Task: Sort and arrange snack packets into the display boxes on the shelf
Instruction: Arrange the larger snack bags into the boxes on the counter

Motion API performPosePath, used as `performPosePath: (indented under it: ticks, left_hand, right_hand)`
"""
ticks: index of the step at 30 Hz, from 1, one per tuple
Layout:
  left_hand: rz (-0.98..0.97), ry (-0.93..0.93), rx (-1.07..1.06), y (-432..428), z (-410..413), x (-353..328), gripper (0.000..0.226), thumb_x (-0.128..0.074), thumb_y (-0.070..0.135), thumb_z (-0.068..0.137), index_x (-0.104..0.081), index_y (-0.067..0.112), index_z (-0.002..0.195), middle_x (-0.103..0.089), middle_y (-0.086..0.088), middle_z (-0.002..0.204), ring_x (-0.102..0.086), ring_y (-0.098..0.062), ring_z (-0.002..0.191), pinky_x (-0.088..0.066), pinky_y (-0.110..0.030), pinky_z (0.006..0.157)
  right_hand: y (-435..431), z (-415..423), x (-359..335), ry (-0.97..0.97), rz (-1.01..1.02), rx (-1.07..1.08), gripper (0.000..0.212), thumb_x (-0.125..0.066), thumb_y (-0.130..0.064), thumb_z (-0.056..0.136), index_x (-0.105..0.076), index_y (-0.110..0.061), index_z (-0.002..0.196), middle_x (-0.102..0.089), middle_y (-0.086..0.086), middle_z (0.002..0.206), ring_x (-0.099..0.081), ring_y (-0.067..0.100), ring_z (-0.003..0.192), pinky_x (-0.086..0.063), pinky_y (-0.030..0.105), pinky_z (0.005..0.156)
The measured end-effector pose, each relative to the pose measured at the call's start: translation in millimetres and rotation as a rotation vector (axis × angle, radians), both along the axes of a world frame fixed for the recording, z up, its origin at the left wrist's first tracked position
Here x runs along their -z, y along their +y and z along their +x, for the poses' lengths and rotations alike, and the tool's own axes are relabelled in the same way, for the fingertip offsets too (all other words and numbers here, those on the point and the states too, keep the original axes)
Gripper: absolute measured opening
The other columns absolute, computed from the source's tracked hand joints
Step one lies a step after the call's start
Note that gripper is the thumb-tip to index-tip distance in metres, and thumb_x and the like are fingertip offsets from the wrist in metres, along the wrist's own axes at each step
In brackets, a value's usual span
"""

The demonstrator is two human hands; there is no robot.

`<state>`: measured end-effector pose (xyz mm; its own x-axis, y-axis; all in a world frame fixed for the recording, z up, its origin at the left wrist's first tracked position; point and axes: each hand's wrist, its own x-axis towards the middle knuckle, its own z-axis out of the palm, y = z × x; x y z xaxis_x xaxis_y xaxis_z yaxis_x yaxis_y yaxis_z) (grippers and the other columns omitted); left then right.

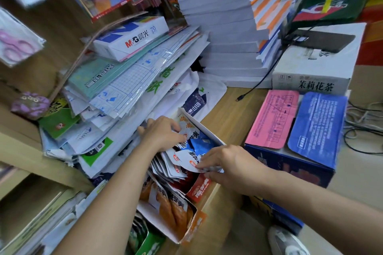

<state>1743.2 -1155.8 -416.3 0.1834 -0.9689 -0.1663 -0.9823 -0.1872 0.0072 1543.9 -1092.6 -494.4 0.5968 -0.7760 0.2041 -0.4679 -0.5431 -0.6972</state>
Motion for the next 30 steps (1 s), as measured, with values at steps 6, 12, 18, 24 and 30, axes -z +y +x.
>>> performPosePath:
  ticks: [6, 12, 18, 24, 30]
  left_hand:
    - [-0.064, -0.023, 0.008, -6.4, -5.9, 5.7, 0.027, -0.073, 0.062, 0.080, -0.071, 0.042, 0.099, -0.070, 0.016, 0.112, -0.057, -0.017, 0.115, -0.023, -0.039, 0.084]
    - [-0.152, 0.006, 0.149, -5.2, -3.7, 8.3, 0.013, -0.069, 0.047, 0.091, -0.069, 0.037, 0.083, -0.057, 0.012, 0.120, -0.052, -0.015, 0.118, -0.021, -0.037, 0.086]
    - [-0.328, 0.175, 0.576, 23.4, 27.3, -13.8, 0.011, -0.064, 0.048, 0.089, -0.070, 0.041, 0.085, -0.039, 0.026, 0.141, -0.036, -0.010, 0.124, -0.019, -0.031, 0.094]
    - [-0.168, 0.210, 0.724, 44.9, 40.4, -22.4, 0.018, -0.056, 0.054, 0.092, -0.069, 0.042, 0.094, -0.068, 0.026, 0.106, -0.057, 0.000, 0.104, -0.039, -0.033, 0.093]
    - [-0.327, 0.179, 0.423, 39.6, 24.0, -14.0, 0.008, -0.066, 0.039, 0.094, -0.073, 0.041, 0.092, -0.068, 0.018, 0.080, -0.060, -0.006, 0.081, -0.045, -0.029, 0.070]
  right_hand:
    - [0.4, 0.1, 2.4, 0.008, -0.007, 0.000, 0.032, -0.063, -0.040, 0.090, -0.070, -0.035, 0.121, -0.072, -0.007, 0.116, -0.065, 0.016, 0.106, -0.054, 0.042, 0.084]
    - [10.2, -1.0, 3.3, -0.038, -0.103, 0.064, 0.027, -0.065, -0.034, 0.092, -0.072, -0.034, 0.119, -0.072, -0.014, 0.116, -0.063, 0.007, 0.106, -0.053, 0.034, 0.085]
    - [23.3, 3.1, 0.2, -0.041, -0.256, 0.131, 0.019, -0.056, -0.027, 0.090, -0.070, -0.029, 0.102, -0.072, -0.009, 0.091, -0.065, 0.015, 0.085, -0.054, 0.038, 0.071]
    - [26.2, -0.7, -2.3, -0.018, -0.261, 0.182, 0.020, -0.054, -0.029, 0.093, -0.068, -0.032, 0.107, -0.073, -0.011, 0.092, -0.066, 0.015, 0.085, -0.055, 0.039, 0.068]
    - [25.3, 3.8, -4.5, -0.008, -0.223, 0.214, 0.017, -0.058, -0.032, 0.094, -0.067, -0.031, 0.108, -0.071, -0.012, 0.098, -0.066, 0.014, 0.089, -0.055, 0.039, 0.071]
